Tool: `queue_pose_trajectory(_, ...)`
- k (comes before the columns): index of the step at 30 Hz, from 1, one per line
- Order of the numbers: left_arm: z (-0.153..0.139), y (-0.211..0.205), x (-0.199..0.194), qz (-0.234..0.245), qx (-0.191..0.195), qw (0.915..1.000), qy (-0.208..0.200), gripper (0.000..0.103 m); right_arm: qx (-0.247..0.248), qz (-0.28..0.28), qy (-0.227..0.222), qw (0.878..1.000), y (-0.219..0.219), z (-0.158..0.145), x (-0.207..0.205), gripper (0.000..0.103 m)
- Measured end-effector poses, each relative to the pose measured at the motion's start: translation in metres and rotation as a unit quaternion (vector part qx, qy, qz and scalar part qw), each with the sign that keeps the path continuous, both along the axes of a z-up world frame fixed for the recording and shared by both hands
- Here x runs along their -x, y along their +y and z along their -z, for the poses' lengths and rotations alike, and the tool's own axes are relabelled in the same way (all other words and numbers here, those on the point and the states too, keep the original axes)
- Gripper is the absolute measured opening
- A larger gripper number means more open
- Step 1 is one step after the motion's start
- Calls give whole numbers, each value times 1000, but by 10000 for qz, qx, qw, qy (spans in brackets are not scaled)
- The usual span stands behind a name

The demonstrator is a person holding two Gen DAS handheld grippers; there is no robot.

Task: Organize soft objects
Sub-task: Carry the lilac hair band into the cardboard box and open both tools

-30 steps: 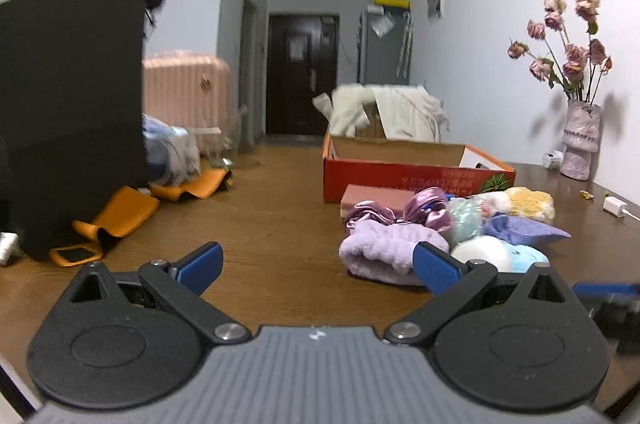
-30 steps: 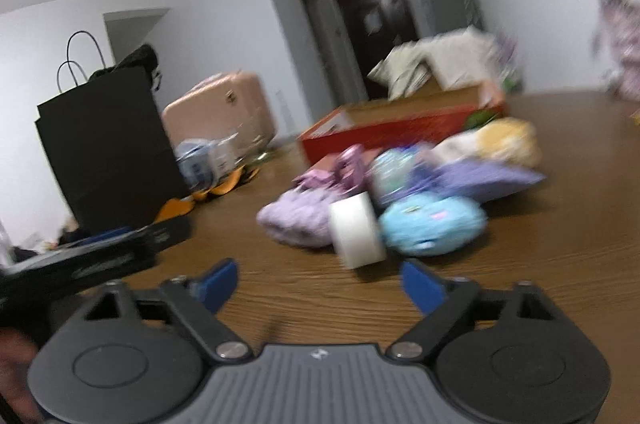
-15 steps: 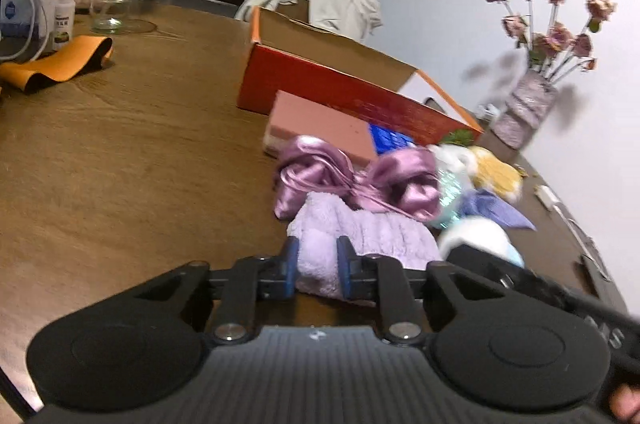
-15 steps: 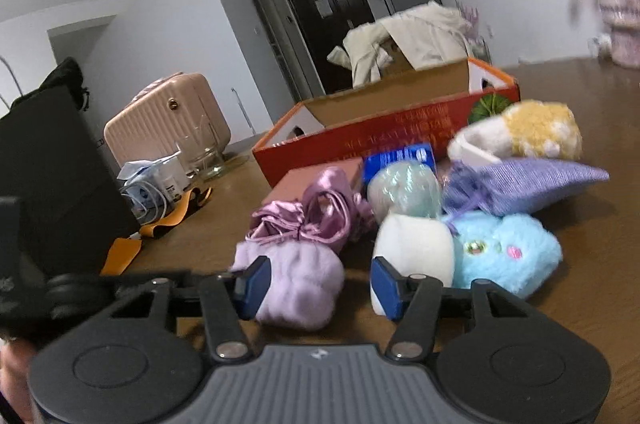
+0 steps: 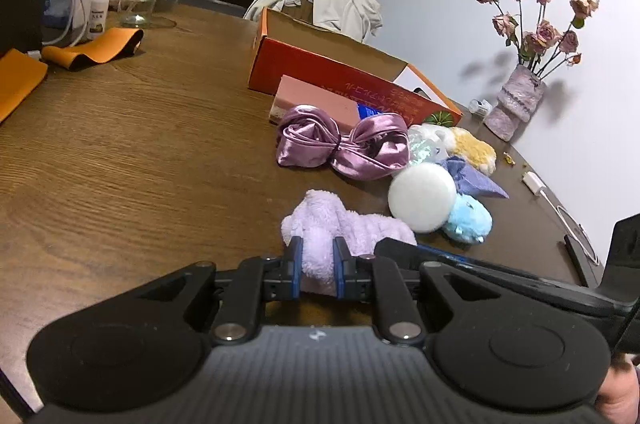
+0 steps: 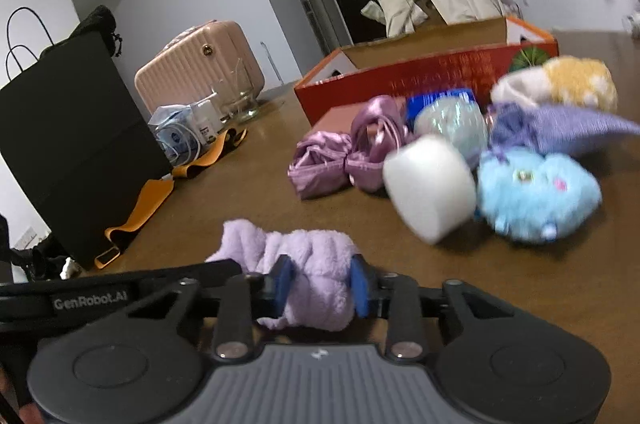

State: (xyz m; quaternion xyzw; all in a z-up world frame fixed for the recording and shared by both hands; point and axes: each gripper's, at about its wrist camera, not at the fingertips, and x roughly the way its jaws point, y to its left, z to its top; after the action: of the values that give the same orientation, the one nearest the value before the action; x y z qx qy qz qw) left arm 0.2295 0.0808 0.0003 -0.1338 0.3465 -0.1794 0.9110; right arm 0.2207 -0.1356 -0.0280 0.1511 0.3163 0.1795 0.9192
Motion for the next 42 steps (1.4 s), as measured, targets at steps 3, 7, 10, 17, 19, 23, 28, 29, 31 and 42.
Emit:
queue_pose_trajectory(3, -5, 0, 8, 27, -1, 10000, -48, 15, -62, -22, -32, 10000, -1, -4, 9, 20)
queue_pose_trajectory(7, -25, 0, 8, 83, 90, 9996, -265, 14, -226, 14, -234, 9995, -7, -20, 15, 20)
queue_pose_trajectory(10, -61, 1, -25, 165, 345, 9978, -537, 14, -281, -84, -588, 9978, -16, -54, -4, 20)
queue_pose_trajectory(17, -118, -26, -203, 91, 337, 9986, -391, 14, 431, -399, -1045, 9928, -30, -147, -167, 20)
queue_pose_trajectory(19, -116, -38, -256, 43, 54, 9997, -247, 15, 407, -402, -614, 9965, -34, -147, -238, 20)
queue_pose_trajectory(23, -93, -55, -342, -204, -359, 9991, 73, 15, 424, -236, 94, 9988, -37, -122, -353, 20)
queue_pose_trajectory(28, -56, -63, -406, -256, -877, 9955, 240, 19, 434, -100, 765, 9961, -24, -69, -444, 20)
queue_pose_trajectory(29, -49, -62, -413, -251, -964, 9945, 310, 23, 555, -74, 796, 9953, -19, -61, -451, 20)
queue_pose_trajectory(31, -43, -58, -418, -194, -939, 9949, 311, 39, 774, -60, 883, 9931, -9, -47, -464, 23)
queue_pose_trajectory(42, -93, -45, -367, -185, -1076, 9939, -167, 42, 812, 106, 572, 9950, -21, -93, -426, 50)
